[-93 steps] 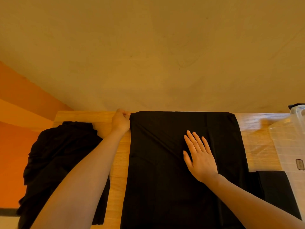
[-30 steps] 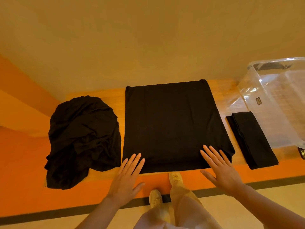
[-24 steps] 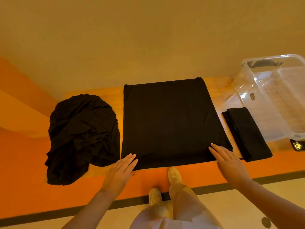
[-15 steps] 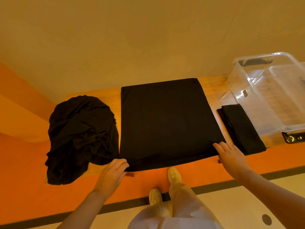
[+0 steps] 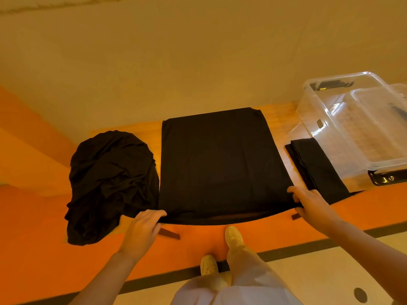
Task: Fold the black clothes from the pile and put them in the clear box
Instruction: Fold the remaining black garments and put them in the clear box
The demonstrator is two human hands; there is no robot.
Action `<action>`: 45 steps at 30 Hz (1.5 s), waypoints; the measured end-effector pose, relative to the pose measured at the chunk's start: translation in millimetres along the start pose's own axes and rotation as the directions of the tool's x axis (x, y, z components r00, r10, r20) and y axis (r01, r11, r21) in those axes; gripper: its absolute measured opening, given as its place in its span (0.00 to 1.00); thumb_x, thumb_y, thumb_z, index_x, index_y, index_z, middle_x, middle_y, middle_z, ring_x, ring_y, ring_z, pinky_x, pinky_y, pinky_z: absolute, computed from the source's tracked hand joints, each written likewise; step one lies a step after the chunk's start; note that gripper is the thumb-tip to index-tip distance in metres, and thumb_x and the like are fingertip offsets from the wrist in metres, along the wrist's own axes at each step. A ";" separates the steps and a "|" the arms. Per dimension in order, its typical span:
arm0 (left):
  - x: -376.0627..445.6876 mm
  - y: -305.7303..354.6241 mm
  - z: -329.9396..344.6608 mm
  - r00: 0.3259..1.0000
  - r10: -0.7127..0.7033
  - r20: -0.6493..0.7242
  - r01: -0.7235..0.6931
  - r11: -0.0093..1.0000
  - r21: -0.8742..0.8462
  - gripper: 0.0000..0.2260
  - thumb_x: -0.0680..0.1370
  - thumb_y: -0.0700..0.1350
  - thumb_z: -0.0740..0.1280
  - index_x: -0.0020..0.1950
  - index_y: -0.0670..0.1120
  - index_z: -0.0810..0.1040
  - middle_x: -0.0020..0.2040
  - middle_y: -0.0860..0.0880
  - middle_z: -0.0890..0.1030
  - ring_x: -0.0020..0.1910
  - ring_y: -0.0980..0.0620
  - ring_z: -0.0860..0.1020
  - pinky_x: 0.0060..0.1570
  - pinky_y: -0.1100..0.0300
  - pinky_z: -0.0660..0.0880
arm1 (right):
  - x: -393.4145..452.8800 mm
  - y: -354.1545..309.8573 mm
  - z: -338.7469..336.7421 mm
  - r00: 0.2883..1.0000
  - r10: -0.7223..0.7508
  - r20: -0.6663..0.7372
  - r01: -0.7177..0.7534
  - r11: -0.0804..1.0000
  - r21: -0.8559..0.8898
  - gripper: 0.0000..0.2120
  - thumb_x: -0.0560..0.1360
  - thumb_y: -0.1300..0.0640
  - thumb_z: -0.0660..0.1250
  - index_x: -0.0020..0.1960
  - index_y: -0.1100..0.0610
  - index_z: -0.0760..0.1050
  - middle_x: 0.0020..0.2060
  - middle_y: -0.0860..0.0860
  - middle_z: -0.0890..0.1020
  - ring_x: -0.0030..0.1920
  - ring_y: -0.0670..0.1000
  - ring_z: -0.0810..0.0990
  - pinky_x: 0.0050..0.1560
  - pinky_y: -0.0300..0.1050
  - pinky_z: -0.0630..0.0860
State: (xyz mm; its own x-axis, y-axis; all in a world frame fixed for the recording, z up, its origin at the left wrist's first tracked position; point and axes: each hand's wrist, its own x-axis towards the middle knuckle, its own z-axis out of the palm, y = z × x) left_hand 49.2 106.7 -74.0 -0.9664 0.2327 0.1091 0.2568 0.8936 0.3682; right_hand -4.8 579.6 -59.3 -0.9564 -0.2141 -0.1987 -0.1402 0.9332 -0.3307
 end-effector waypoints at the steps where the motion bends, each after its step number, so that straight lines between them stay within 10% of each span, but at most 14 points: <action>1: 0.4 -0.3 -1.5 1.000 0.013 -0.010 -0.013 1.000 0.013 0.18 0.64 0.31 0.78 0.51 0.44 0.82 0.46 0.49 0.83 0.46 0.51 0.82 0.50 0.66 0.72 | 0.3 0.7 -1.6 1.000 0.019 0.018 -0.019 0.999 0.027 0.21 0.74 0.65 0.68 0.65 0.52 0.71 0.46 0.45 0.73 0.51 0.49 0.72 0.58 0.50 0.74; 7: 2.9 -1.5 -14.5 0.995 -0.095 -0.044 0.094 0.995 -0.019 0.12 0.68 0.33 0.75 0.46 0.48 0.82 0.45 0.53 0.81 0.48 0.52 0.79 0.47 0.61 0.72 | -8.7 8.8 -20.5 1.000 -0.006 -0.030 0.011 0.989 0.149 0.19 0.69 0.66 0.74 0.44 0.43 0.72 0.43 0.45 0.74 0.39 0.49 0.79 0.40 0.38 0.80; 11: 6.9 3.3 -32.5 0.971 -0.230 -0.071 0.209 0.951 -0.227 0.14 0.70 0.31 0.73 0.43 0.51 0.79 0.44 0.57 0.78 0.48 0.55 0.77 0.49 0.63 0.69 | -16.2 9.4 -41.1 0.995 -0.008 -0.099 0.035 0.962 0.271 0.19 0.67 0.66 0.75 0.41 0.42 0.76 0.46 0.43 0.77 0.50 0.41 0.78 0.49 0.29 0.74; 15: 19.2 10.9 -55.7 0.934 -0.355 -0.043 0.282 0.804 -0.523 0.10 0.72 0.34 0.72 0.43 0.50 0.81 0.47 0.56 0.81 0.52 0.63 0.77 0.52 0.69 0.73 | -18.6 7.6 -66.9 0.996 0.052 -0.071 -0.008 0.856 0.516 0.12 0.66 0.36 0.71 0.46 0.39 0.80 0.56 0.36 0.79 0.59 0.39 0.76 0.59 0.40 0.75; 20: 35.5 20.7 -80.1 0.904 -0.425 0.038 0.307 0.587 -0.749 0.06 0.75 0.34 0.68 0.48 0.43 0.81 0.52 0.50 0.84 0.57 0.57 0.80 0.60 0.56 0.74 | -10.4 -5.5 -88.0 0.990 0.127 -0.066 -0.029 0.627 0.779 0.22 0.61 0.37 0.75 0.49 0.50 0.83 0.53 0.48 0.84 0.57 0.45 0.80 0.61 0.48 0.76; 25: 44.6 35.3 -102.4 0.916 -0.400 -0.023 0.250 0.616 -0.747 0.07 0.76 0.35 0.67 0.50 0.44 0.81 0.48 0.51 0.85 0.53 0.55 0.81 0.54 0.60 0.77 | -6.1 -23.9 -105.4 0.955 0.180 -0.236 0.105 0.537 0.837 0.38 0.49 0.26 0.74 0.47 0.53 0.83 0.43 0.49 0.86 0.46 0.44 0.84 0.46 0.30 0.77; 35: 36.9 44.8 -127.8 0.951 -0.306 -0.037 0.211 0.733 -0.647 0.06 0.74 0.34 0.70 0.45 0.44 0.83 0.40 0.51 0.84 0.42 0.56 0.82 0.44 0.68 0.77 | -6.4 -22.5 -120.8 0.982 0.144 -0.126 0.028 0.545 0.838 0.45 0.45 0.28 0.76 0.50 0.60 0.81 0.41 0.56 0.84 0.44 0.49 0.83 0.41 0.34 0.79; 45: 77.9 37.1 -118.9 0.888 -0.460 -0.019 0.316 0.639 -0.701 0.05 0.75 0.37 0.70 0.47 0.46 0.83 0.35 0.54 0.83 0.34 0.60 0.79 0.38 0.71 0.76 | 39.8 -15.4 -115.8 0.974 0.222 -0.046 -0.069 0.485 0.872 0.42 0.46 0.30 0.78 0.51 0.56 0.81 0.42 0.55 0.85 0.44 0.51 0.85 0.36 0.41 0.82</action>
State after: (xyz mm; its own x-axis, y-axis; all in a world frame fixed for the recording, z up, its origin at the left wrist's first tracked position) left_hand -15.2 112.4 57.9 -0.9757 -0.2121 -0.0553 -0.1335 0.3752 0.9173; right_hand -70.4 590.1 44.7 -0.9744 0.0123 -0.2244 0.2217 0.2162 -0.9509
